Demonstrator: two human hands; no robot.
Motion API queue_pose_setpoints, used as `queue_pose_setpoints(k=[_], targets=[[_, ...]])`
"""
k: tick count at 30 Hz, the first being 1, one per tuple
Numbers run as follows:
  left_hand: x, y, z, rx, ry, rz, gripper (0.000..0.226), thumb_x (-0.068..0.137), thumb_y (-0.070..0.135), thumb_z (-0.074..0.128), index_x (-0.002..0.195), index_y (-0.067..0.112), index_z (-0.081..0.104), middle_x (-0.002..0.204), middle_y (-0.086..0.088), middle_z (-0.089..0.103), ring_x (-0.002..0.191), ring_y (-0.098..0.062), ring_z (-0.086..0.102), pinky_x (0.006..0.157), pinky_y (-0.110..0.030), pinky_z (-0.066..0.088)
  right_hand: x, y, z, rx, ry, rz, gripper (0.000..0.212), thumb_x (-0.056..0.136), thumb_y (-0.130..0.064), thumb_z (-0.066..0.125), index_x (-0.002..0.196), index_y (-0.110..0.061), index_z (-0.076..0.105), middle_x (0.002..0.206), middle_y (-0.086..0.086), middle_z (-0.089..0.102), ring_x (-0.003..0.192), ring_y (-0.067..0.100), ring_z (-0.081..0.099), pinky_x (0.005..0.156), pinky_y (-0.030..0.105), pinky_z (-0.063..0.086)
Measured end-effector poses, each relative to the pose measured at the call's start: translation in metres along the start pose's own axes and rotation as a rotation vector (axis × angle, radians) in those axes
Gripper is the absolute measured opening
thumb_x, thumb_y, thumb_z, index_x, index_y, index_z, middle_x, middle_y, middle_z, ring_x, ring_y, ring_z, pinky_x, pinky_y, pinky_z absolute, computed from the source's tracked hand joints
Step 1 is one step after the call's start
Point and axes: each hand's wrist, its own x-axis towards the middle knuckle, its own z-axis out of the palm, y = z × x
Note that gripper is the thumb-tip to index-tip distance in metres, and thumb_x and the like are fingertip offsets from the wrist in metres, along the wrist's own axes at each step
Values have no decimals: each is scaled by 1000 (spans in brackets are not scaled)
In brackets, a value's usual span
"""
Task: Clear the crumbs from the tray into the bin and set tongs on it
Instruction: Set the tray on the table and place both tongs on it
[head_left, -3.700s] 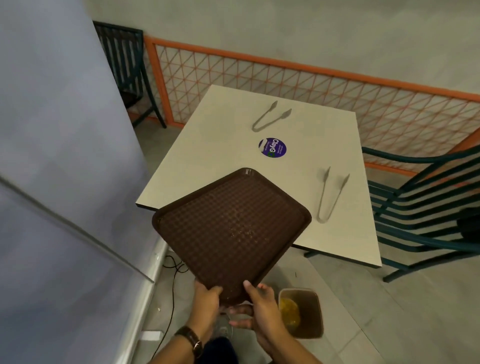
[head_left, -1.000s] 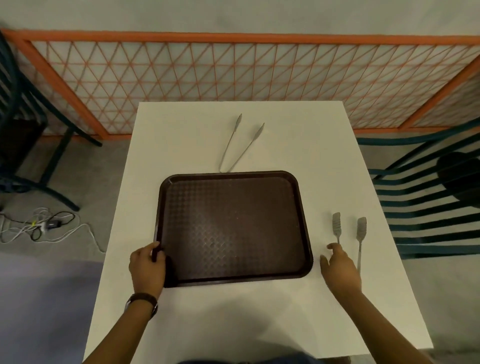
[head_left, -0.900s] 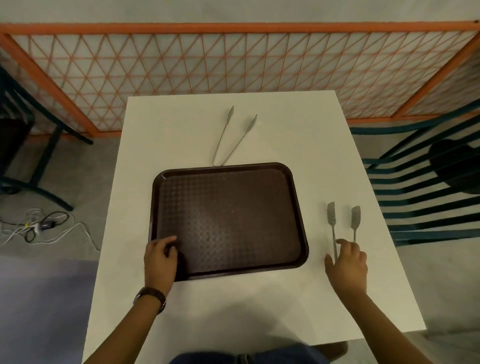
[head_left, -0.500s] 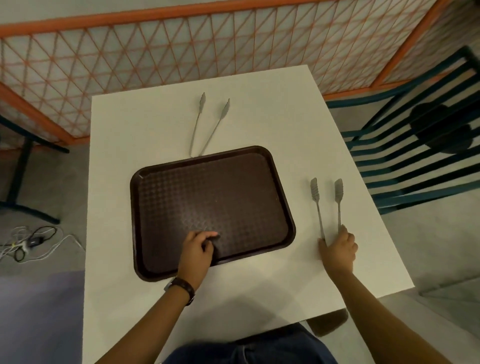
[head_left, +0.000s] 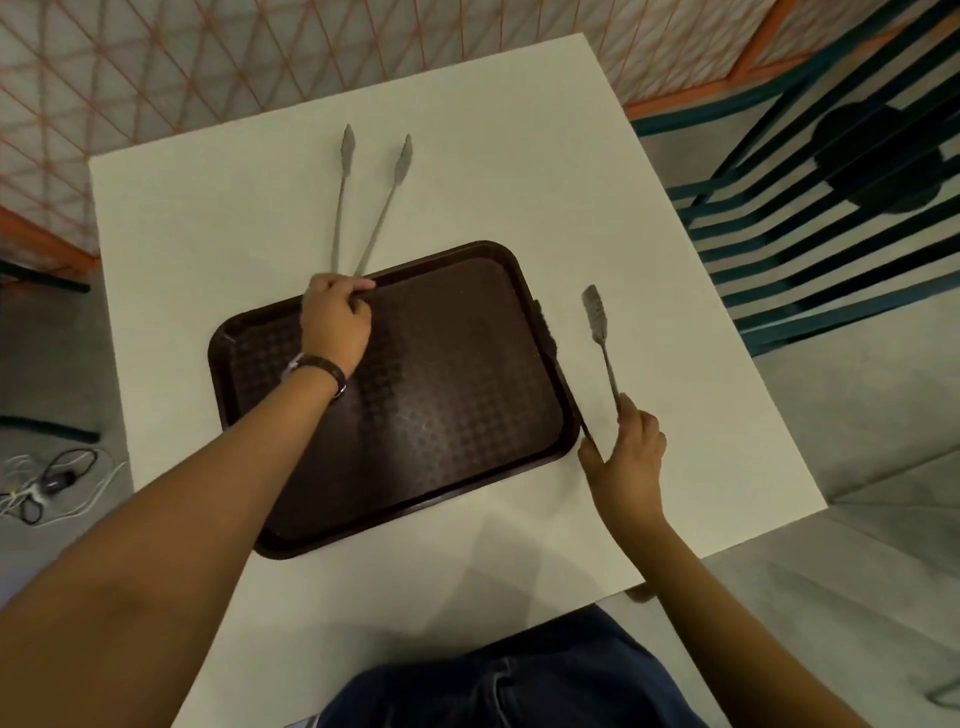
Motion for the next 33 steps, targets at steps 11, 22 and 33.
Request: queue_pose_setpoints(k=[11, 22, 33], targets=[[118, -8, 50, 178, -13, -376, 81, 77, 36, 62, 144, 11, 22, 149, -13, 27, 134, -32, 30, 112, -48, 23, -34, -18, 26, -96, -217, -105, 68, 89, -27, 59, 147, -18, 25, 141, 5, 39, 125, 21, 36, 106, 34, 35], [126, -7, 38, 141, 122, -238, 69, 81, 36, 61, 139, 13, 32, 138, -11, 40, 125, -29, 36, 103, -37, 34, -27, -25, 35, -149, -208, -172, 68, 85, -27, 64, 144, -13, 33, 137, 10, 45, 122, 27, 43, 102, 41, 42], [-81, -26, -25, -65, 183, -350, 74, 77, 28, 72, 138, 10, 35, 132, -16, 44, 123, -33, 38, 104, -41, 31, 11, -69, 67, -235, -304, -332, 67, 89, -29, 58, 146, -14, 25, 136, 9, 40, 120, 26, 37, 106, 40, 34]])
